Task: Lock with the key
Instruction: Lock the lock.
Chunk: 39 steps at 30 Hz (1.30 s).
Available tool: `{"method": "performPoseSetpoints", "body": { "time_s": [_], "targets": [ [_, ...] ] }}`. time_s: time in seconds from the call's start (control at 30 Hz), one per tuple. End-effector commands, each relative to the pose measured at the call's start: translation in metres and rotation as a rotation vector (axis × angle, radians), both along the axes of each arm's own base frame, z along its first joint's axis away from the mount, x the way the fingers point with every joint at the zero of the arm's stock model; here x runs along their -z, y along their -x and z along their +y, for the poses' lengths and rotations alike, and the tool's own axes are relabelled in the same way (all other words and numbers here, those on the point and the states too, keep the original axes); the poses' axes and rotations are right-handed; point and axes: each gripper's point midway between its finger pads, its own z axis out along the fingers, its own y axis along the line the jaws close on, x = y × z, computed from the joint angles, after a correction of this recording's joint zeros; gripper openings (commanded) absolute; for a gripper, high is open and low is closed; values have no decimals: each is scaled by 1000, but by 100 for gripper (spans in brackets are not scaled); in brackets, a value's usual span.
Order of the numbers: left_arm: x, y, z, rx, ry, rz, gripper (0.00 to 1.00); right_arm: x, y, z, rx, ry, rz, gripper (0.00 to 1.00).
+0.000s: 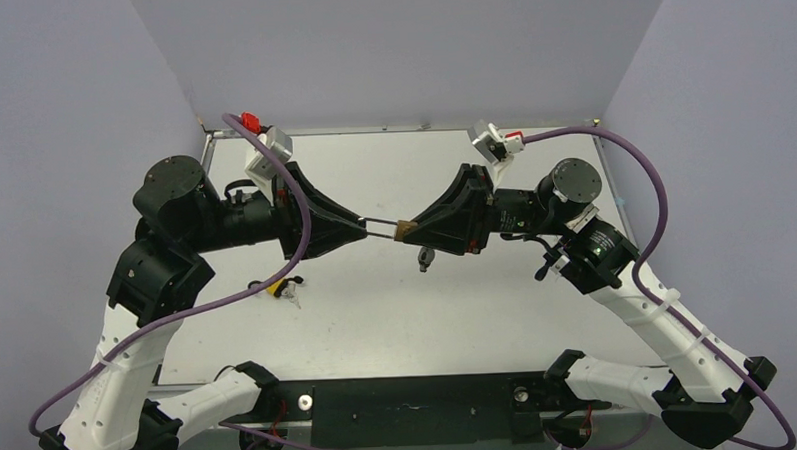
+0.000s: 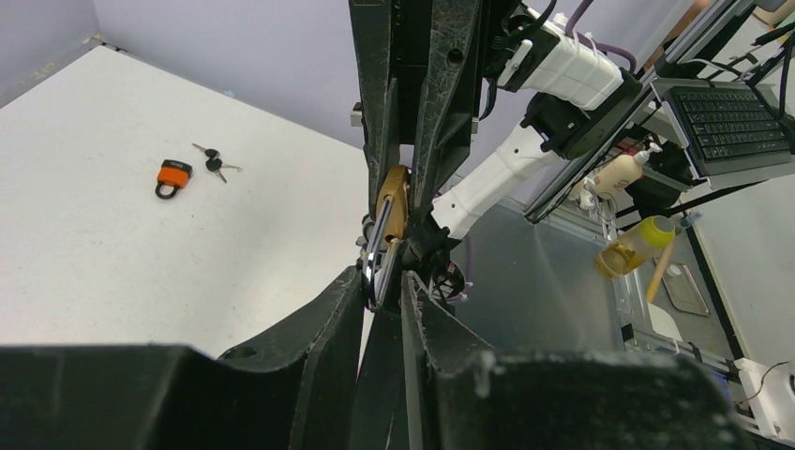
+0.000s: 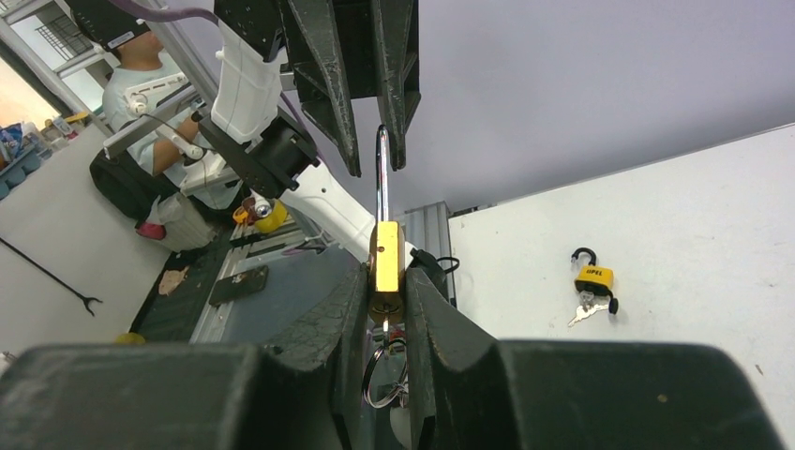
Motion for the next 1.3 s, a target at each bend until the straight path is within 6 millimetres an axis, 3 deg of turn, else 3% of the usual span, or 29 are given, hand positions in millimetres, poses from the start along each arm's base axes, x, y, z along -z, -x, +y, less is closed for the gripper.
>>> {"method": "performPoseSetpoints", "body": {
  "time_s": [0.0, 0.27, 0.43, 0.87, 1.1, 1.27],
  "targets": [
    [-15, 5, -1, 26, 49, -50, 17, -18, 9, -7, -4, -42, -73, 0],
    [-11, 5, -3, 37, 48, -37, 0, -20, 10, -8, -1, -48, -82, 0],
    [-8, 5, -3, 35, 52, -37, 0, -31, 14, -7, -33, -101, -81, 0],
    [-15, 9, -12, 75, 123, -7, 0, -25, 11, 5, -45, -83, -72, 0],
    [-8, 7, -19, 76, 121, 15, 0, -29, 7, 10, -25, -96, -72, 0],
    [4, 5, -23, 60, 85, 24, 0, -42, -3, 9, 42, -141, -74, 0]
  ]
}}
